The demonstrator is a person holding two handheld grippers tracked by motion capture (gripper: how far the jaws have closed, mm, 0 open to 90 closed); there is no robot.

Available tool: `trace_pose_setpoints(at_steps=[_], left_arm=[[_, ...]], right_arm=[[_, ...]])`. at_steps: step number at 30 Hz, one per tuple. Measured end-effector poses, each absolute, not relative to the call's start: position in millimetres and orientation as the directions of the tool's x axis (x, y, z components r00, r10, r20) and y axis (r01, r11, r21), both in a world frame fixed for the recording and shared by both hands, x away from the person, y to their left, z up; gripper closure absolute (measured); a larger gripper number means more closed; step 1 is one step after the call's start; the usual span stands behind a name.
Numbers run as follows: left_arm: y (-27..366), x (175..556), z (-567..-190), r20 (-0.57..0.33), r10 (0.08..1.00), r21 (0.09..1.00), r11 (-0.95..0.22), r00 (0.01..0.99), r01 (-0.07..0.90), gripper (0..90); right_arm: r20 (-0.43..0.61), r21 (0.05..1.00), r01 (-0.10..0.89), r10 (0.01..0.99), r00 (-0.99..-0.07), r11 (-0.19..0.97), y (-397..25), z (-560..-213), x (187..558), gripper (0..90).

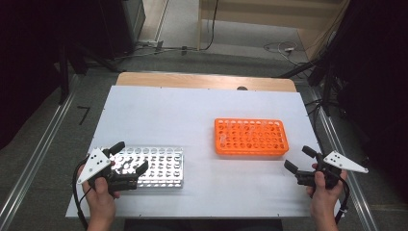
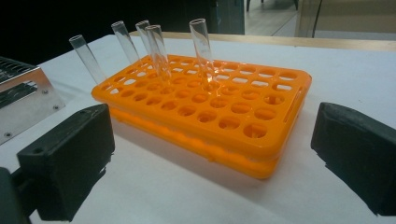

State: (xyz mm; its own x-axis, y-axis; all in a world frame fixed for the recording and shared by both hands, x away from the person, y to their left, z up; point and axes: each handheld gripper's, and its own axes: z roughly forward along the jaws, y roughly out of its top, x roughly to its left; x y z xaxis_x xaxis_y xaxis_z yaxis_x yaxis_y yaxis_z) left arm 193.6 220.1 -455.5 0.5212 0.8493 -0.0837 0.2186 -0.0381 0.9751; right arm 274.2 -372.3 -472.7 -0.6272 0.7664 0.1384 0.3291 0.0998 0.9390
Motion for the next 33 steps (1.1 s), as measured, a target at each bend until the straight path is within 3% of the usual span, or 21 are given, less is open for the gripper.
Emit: trace_pose_setpoints(at_steps=[14,25,33], left_arm=[[221.2,191.3,-453.0,-0.078,0.852,0.976,-0.041,0.518,0.213,0.0],[220.3,191.1,-451.4,-0.084,0.854,0.976,-0.034,0.514,0.216,0.0],[218.2,191.6,-450.2,-0.092,0.844,0.976,-0.029,0.528,0.217,0.0]], right_arm=[[0.134,0.928,0.355,0.791,-0.596,0.111,-357.4,-452.3,292.6,1.6],[0.13,0.906,0.383,0.747,-0.652,0.177,-329.3,-442.6,330.6,4.9],[0.143,0.891,0.41,0.736,-0.662,0.195,-317.2,-447.7,347.6,16.3]])
